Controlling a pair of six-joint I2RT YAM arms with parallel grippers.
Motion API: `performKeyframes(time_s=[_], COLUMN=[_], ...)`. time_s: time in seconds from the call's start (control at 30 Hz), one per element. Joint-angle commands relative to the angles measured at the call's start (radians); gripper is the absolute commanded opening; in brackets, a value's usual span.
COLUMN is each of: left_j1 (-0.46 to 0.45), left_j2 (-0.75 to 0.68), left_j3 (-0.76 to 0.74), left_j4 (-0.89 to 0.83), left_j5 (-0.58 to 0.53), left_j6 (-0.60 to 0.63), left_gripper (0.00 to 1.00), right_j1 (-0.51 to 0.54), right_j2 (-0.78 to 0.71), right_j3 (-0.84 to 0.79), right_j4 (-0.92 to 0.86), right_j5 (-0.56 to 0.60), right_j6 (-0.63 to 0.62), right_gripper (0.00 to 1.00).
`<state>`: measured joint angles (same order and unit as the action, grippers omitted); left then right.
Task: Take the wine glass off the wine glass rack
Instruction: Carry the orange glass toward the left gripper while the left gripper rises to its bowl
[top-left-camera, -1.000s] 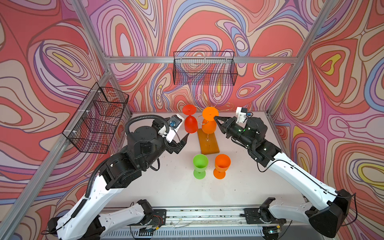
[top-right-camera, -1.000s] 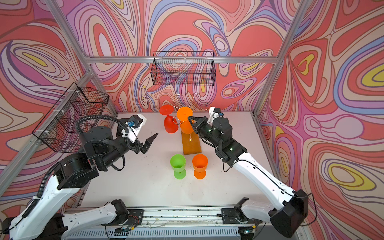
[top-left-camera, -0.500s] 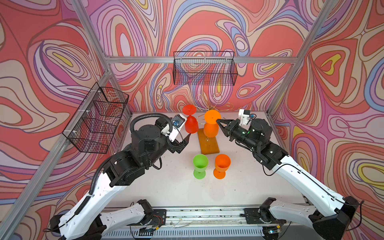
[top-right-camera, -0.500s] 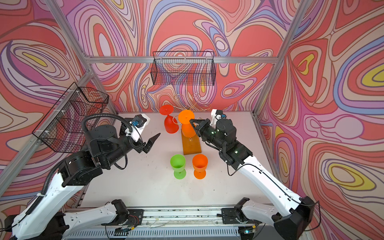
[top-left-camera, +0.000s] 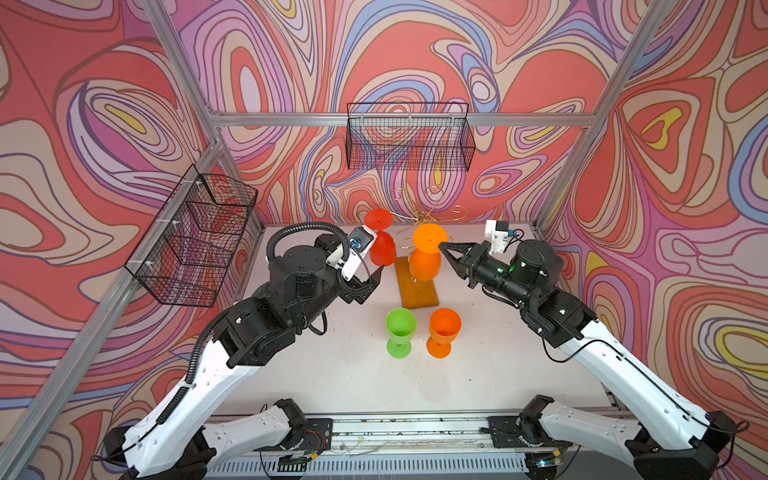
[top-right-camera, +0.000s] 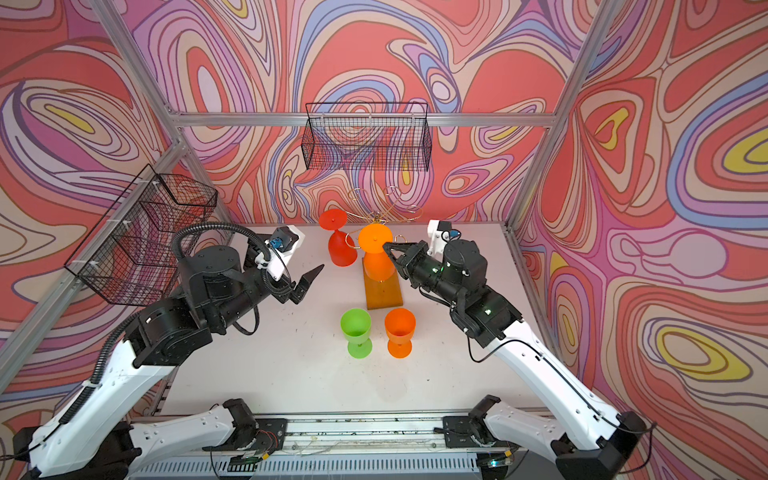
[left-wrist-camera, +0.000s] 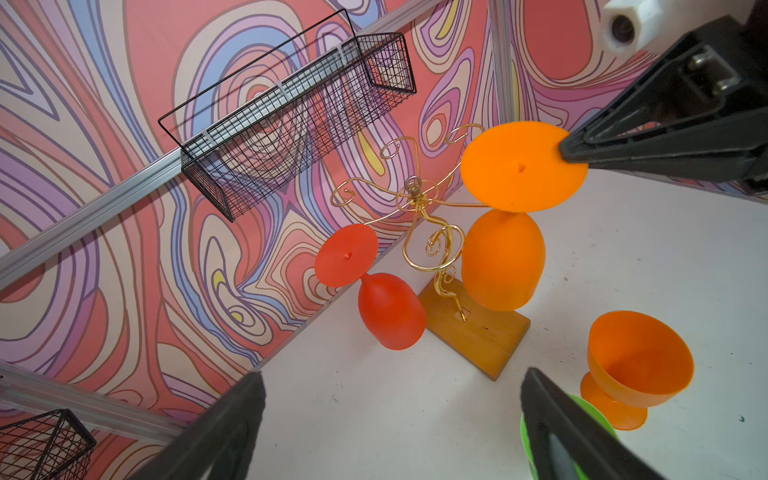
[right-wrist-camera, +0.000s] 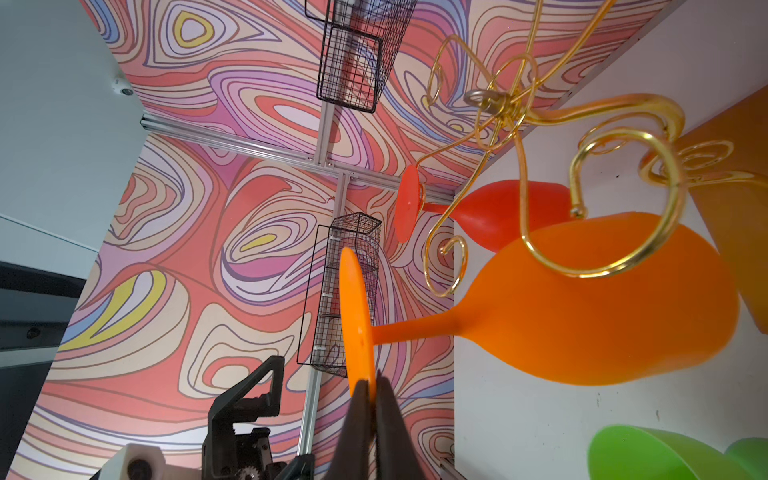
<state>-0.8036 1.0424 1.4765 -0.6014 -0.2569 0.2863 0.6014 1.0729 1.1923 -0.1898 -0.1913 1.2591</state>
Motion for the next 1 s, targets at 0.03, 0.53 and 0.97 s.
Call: performKeyframes(time_s=[0.03,0.53,0.97], left_j1=[0.023,0.106,0.158], left_j2=[0.021,0.074,0.061], left_j3=[0.004,-0.018,-0.042], left_j4=[0.037,0.073,0.098], left_j5=[0.033,0.145,0.215], left_j6=[-0.01,-0.072,-0.11], left_gripper=[0.96,0.96,0.96], right_j1=[-0.004,-0.004,-0.004], right_j2=[-0.019,-0.068,-0.049], right_j3=[0.01,0.09,0.202], right_j4=[0.023,0.015,0.011], right_j5=[-0.065,-0.095,-0.114], right_j6=[0.007,-0.046,-0.124], right_gripper=[0.0,0.0,0.0])
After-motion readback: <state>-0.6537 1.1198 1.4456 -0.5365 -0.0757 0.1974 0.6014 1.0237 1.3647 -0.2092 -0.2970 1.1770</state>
